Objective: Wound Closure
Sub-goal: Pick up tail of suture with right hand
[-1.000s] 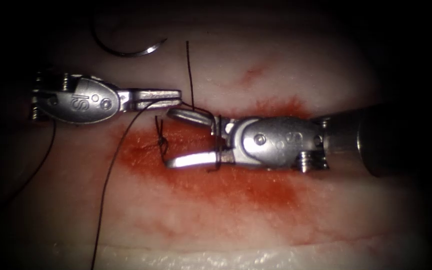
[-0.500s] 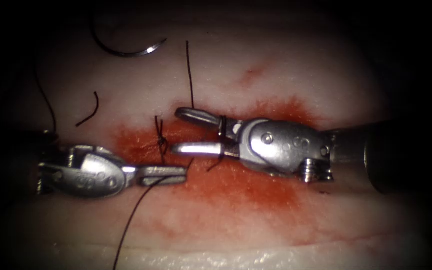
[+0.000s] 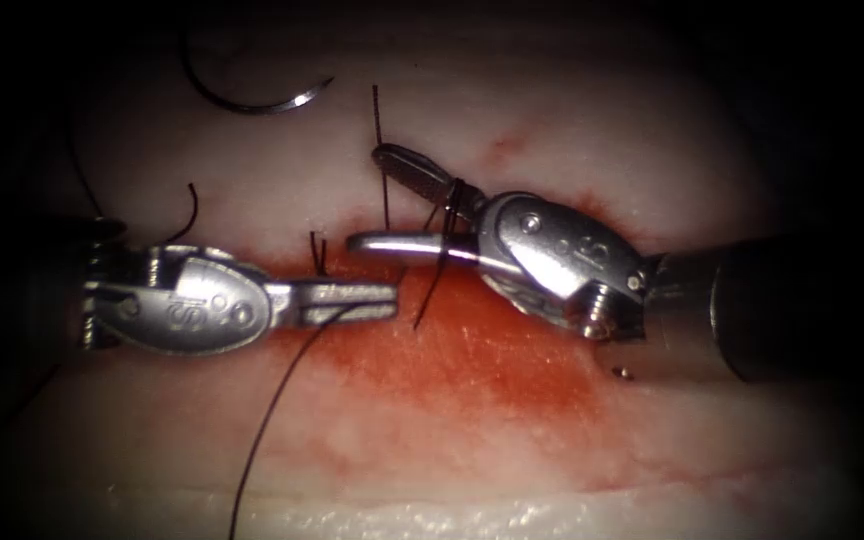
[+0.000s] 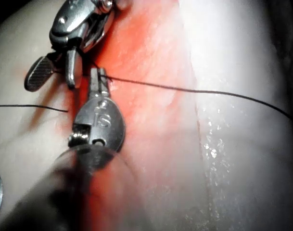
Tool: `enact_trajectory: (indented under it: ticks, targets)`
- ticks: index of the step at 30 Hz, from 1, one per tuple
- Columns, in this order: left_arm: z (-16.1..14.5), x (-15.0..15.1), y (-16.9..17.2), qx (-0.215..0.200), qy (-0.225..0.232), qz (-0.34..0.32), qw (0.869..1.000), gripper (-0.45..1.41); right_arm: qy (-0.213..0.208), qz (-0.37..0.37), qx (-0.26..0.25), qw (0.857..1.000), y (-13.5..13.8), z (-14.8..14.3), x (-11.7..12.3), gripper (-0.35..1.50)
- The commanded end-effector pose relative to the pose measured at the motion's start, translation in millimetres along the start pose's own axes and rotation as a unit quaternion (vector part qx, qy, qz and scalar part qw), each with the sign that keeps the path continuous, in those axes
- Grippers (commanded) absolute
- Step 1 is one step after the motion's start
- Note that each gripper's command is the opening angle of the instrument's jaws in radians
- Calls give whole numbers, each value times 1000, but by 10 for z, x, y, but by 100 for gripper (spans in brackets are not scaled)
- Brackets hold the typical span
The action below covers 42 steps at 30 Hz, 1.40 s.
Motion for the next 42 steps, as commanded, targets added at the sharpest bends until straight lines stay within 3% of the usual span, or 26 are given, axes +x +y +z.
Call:
enact_trajectory:
  ticks: [1,7,11,17,34,36,38,41,42]
  targets:
    - [9,-5,-3,2,-2,-1,1000,-45,-5,-1,-11,1000,1,7,-4,111]
    - [13,-11,-13,5,-3,-1,1000,-45,-14,22,-38,999,9,9,-3,110]
    - [13,-21,-27,8,-3,-1,1000,-45,-85,77,-100,988,8,13,-5,108]
    - [12,-26,-34,9,-4,-1,1000,-45,-124,160,-138,969,-2,26,-10,96]
    - [7,-29,-25,7,-5,3,1000,-45,-146,187,-166,957,-7,34,-16,78]
    - [7,-29,-24,7,-5,4,1000,-45,-145,188,-176,955,-6,35,-15,68]
    - [7,-29,-22,7,-6,4,1000,-45,-144,188,-184,954,-5,35,-14,39]
    - [6,-28,-21,7,-5,4,1000,-45,-140,188,-188,954,-4,34,-13,-28]
    - [5,-28,-20,6,-5,4,1000,-45,-128,190,-186,955,-5,32,-13,-35]
